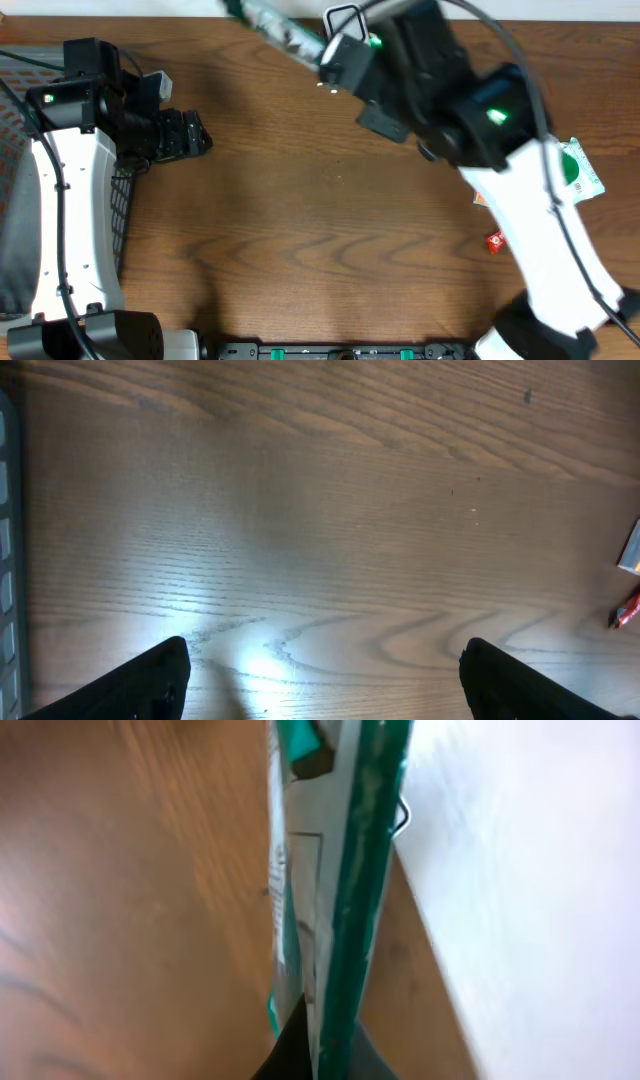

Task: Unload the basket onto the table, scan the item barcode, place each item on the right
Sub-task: 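Lift the gloves pack up to the white scanner with the right gripper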

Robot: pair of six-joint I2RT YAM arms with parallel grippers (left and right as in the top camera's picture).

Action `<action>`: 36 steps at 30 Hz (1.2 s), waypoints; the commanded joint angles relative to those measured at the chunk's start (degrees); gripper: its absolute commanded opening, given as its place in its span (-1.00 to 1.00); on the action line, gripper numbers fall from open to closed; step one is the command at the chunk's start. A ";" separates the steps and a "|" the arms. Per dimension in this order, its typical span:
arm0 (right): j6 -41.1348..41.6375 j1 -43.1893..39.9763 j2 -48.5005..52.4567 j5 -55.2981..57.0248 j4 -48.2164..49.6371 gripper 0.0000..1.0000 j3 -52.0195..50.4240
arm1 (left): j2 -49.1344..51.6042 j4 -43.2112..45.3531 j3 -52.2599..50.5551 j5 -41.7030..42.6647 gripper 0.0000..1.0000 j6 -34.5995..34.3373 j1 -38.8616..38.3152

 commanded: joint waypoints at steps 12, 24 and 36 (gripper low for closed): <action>-28.30 0.81 20.68 14.27 18.47 -0.99 1.49 | -0.72 -0.22 -0.02 0.28 0.74 -0.31 0.02; -44.09 -1.55 35.06 15.43 52.50 -0.98 1.49 | -0.72 -0.22 -0.02 0.28 0.74 -0.28 0.02; -54.23 -6.58 45.11 14.95 68.78 -0.98 1.46 | -0.72 -0.22 -0.02 0.28 0.74 -0.31 0.02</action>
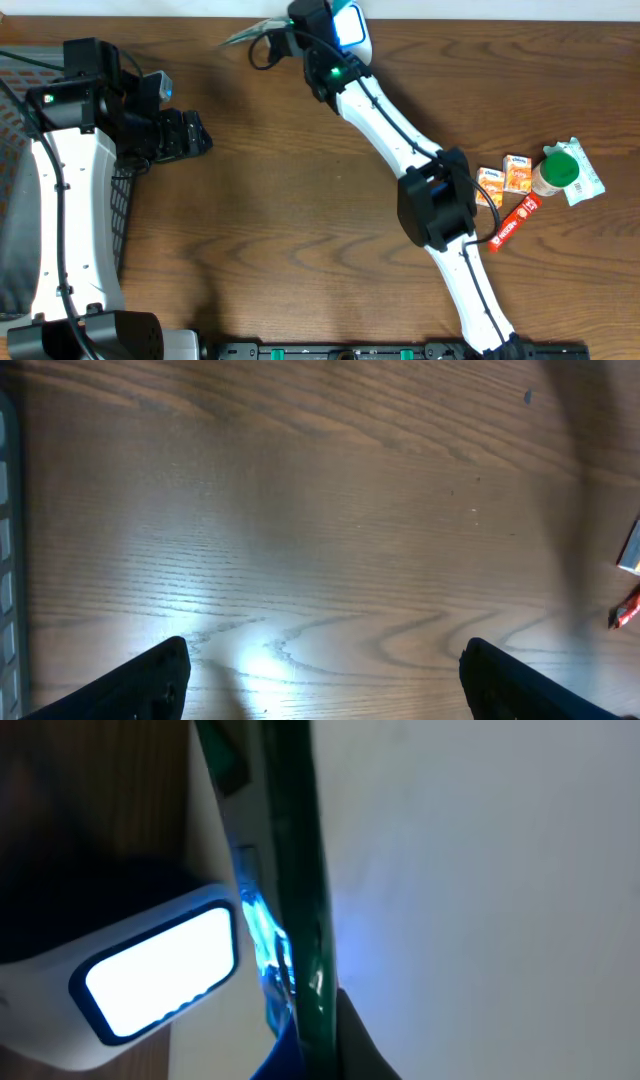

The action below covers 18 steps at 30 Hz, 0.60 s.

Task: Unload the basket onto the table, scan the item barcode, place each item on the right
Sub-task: 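Lift the gloves pack up to the white scanner with the right gripper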

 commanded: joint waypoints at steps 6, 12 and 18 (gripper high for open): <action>2.29 -1.49 3.34 -0.24 -2.89 -0.98 0.74 | -0.72 -0.17 -0.02 0.28 0.74 -0.28 0.02; 12.15 -0.66 3.34 -0.87 -10.32 -0.98 0.74 | -0.72 -0.17 -0.02 0.28 0.74 -0.28 0.02; 13.79 -0.35 3.32 -1.70 -14.69 -0.98 0.74 | -0.72 -0.17 -0.02 0.28 0.74 -0.31 0.02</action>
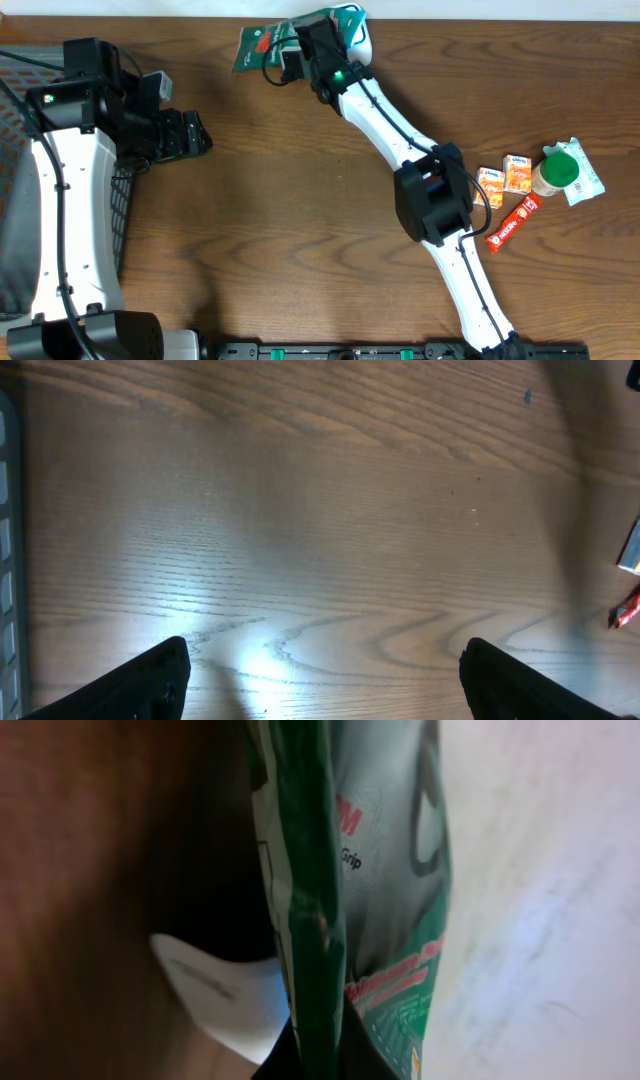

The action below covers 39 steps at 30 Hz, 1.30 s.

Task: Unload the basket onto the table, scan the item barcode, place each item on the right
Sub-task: 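Lift the gloves pack up to the white scanner with the right gripper, then carry the gloves pack right and lower it beside the tissue packs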

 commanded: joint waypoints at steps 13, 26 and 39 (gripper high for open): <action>4.11 -0.96 0.46 -2.73 -0.37 -0.98 0.72 | -0.72 -0.20 -0.02 0.28 0.74 -0.31 0.02; 35.45 -2.97 -12.39 -19.34 -3.82 -0.98 0.81 | -0.72 -0.20 -0.02 0.28 0.74 -0.28 0.02; 59.23 -10.69 -30.10 -33.14 -58.21 -0.97 0.74 | -0.72 -0.20 -0.02 0.28 0.74 -0.28 0.02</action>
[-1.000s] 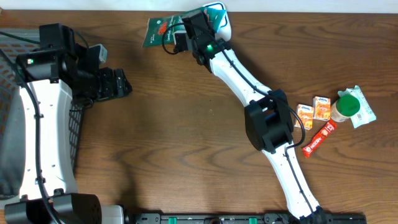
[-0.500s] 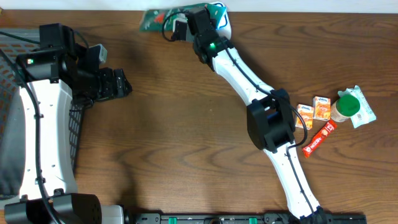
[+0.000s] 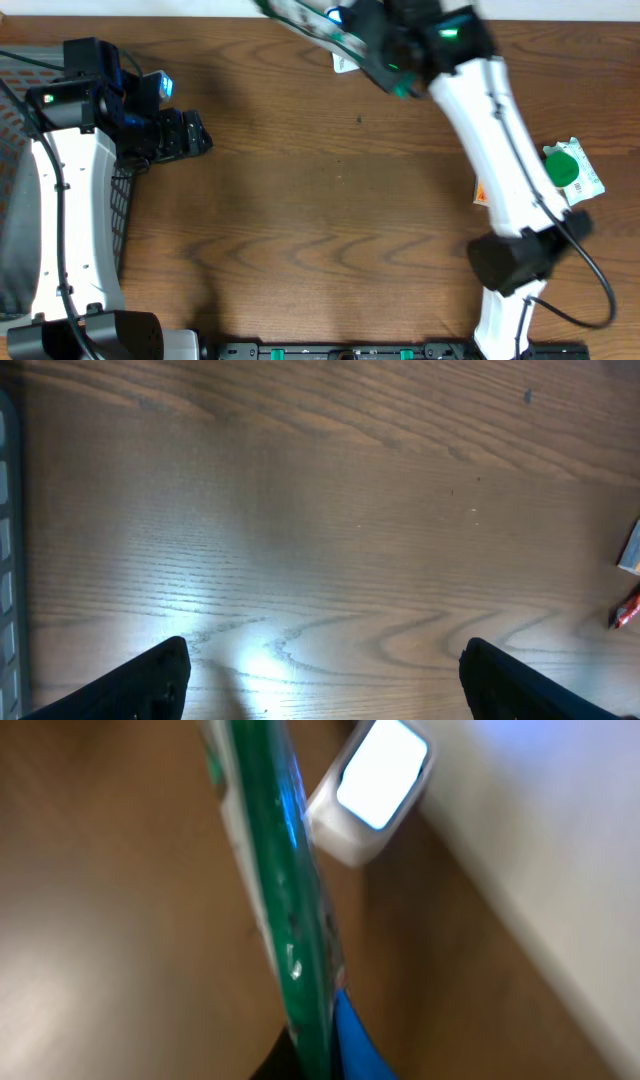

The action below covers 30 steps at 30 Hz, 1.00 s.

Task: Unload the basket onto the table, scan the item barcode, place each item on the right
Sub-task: 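Carry the gloves pack right and lower it beside the tissue packs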

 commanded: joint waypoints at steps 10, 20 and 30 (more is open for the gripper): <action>8.79 -16.52 1.73 -14.60 -20.65 -0.98 -12.48 | -0.72 -0.22 -0.02 0.31 0.74 -0.28 0.02; 15.76 -30.84 1.73 -12.35 -9.22 -0.98 -31.54 | -0.72 -0.22 -0.02 0.31 0.74 -0.28 0.02; 17.22 -33.92 1.73 -12.59 0.11 0.99 -39.74 | -0.72 -0.22 -0.02 0.31 0.74 -0.31 0.02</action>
